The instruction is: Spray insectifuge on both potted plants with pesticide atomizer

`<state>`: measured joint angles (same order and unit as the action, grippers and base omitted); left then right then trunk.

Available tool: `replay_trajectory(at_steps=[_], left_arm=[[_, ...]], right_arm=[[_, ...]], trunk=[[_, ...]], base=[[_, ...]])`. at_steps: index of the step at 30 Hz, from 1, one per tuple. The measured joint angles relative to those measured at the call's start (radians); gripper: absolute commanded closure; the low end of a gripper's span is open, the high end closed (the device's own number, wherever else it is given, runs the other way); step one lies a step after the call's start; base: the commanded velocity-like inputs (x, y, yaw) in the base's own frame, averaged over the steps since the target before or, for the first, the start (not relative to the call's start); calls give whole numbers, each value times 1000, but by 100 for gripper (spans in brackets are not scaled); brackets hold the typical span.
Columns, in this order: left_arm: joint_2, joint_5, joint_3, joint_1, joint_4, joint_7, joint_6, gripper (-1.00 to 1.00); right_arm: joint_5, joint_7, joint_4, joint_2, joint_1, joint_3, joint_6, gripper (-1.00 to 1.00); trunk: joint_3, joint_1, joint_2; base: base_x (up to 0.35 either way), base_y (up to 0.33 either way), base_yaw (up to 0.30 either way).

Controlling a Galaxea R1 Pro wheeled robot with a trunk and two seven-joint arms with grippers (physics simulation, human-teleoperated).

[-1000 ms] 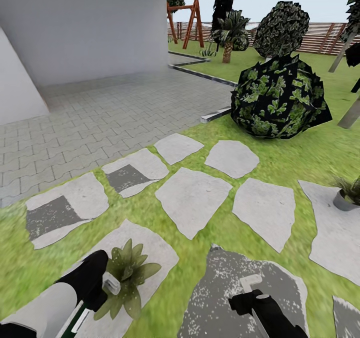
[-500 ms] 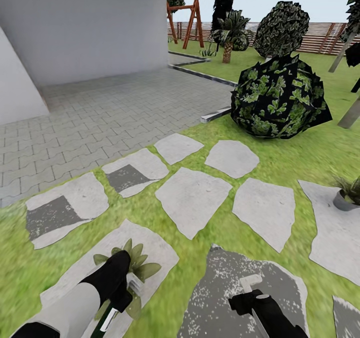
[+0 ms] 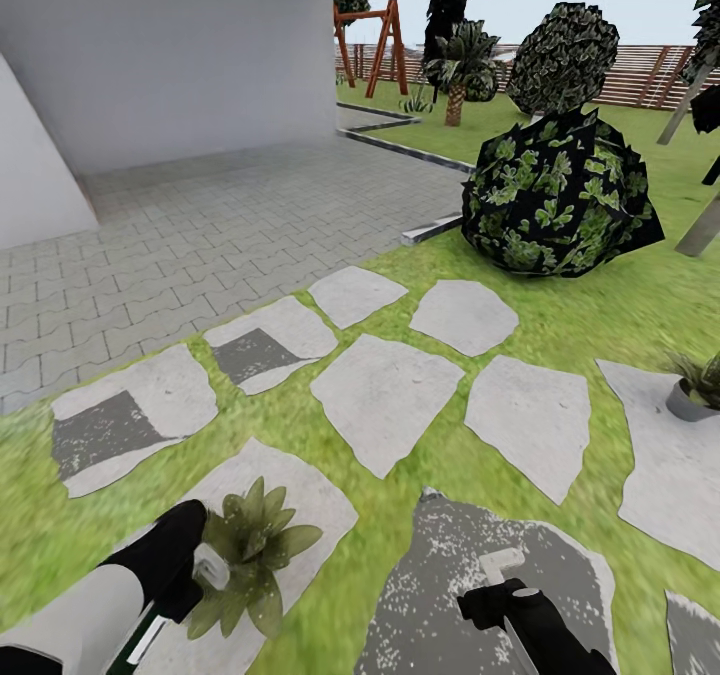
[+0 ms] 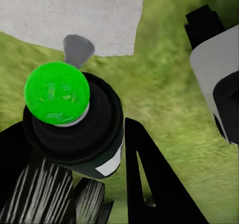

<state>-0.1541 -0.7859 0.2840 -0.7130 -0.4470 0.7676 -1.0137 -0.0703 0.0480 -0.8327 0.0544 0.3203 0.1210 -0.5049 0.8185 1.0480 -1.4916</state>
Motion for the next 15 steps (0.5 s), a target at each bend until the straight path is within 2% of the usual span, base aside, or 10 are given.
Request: replay_trajectory(at_steps=[4, 9, 11, 15], left_arm=[[-16, 4, 0, 0, -1, 2, -2, 100], [-11, 8, 6, 13, 5, 2, -3, 100], [-9, 7, 36, 40, 7, 2, -3, 100], [-8, 7, 55, 52, 5, 2, -2, 100]], right_arm=[[0, 0, 0, 0, 0, 1, 0, -100], [0, -1, 0, 0, 0, 0, 0, -100], [0, 0, 0, 0, 0, 0, 0, -100], [0, -1, 0, 0, 0, 1, 0, -100]], trunk=[[0, 0, 0], [0, 0, 0], [0, 0, 0], [0, 0, 0]], base=[[0, 0, 0], [0, 0, 0], [0, 0, 0], [0, 0, 0]])
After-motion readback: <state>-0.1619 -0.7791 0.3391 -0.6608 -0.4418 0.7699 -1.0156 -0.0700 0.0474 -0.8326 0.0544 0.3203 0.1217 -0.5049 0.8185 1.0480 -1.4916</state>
